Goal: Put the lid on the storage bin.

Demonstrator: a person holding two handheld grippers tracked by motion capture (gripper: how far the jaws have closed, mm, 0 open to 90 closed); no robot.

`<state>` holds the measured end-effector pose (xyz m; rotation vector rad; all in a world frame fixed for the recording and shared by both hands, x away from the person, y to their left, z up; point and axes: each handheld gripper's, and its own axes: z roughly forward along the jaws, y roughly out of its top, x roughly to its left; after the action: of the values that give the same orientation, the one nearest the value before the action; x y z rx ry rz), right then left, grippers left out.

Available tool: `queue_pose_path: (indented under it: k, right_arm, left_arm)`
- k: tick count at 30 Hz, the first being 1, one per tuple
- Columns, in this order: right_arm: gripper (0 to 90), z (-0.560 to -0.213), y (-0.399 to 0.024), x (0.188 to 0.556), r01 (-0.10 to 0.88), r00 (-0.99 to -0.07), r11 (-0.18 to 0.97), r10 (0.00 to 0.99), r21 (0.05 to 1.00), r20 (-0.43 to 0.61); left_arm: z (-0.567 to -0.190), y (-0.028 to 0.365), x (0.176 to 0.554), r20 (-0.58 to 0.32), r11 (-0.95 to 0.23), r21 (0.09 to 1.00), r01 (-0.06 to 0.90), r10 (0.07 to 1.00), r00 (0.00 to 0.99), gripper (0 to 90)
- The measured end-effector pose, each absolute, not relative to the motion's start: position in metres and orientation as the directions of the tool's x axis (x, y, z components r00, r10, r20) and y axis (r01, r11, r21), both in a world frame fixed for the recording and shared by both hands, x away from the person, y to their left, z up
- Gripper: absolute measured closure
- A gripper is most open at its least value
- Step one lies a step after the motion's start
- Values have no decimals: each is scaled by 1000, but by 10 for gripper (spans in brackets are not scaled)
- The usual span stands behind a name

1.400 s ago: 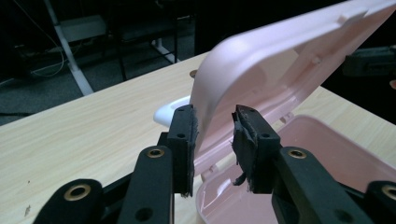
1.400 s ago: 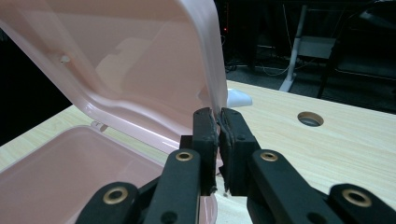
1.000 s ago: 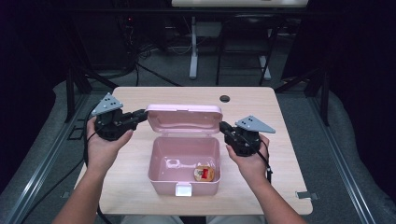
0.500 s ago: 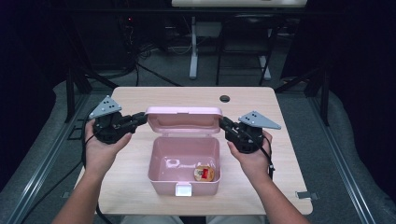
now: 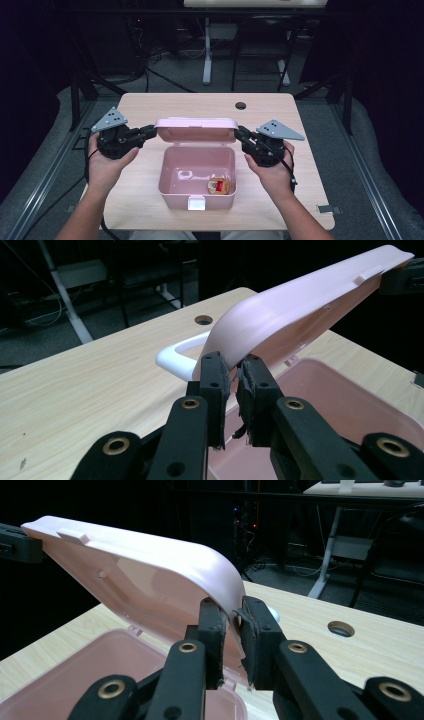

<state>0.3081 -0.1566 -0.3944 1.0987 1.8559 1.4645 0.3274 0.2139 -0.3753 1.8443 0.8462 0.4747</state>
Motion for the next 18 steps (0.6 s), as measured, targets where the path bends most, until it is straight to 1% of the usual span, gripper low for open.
queue_pose_path:
  k: [18]
  right_arm:
    - [781,-401,-159,289,281,-552,92,830,955,82]
  left_arm:
    - [-383,217,312,-58,-254,906,339,718,694,796]
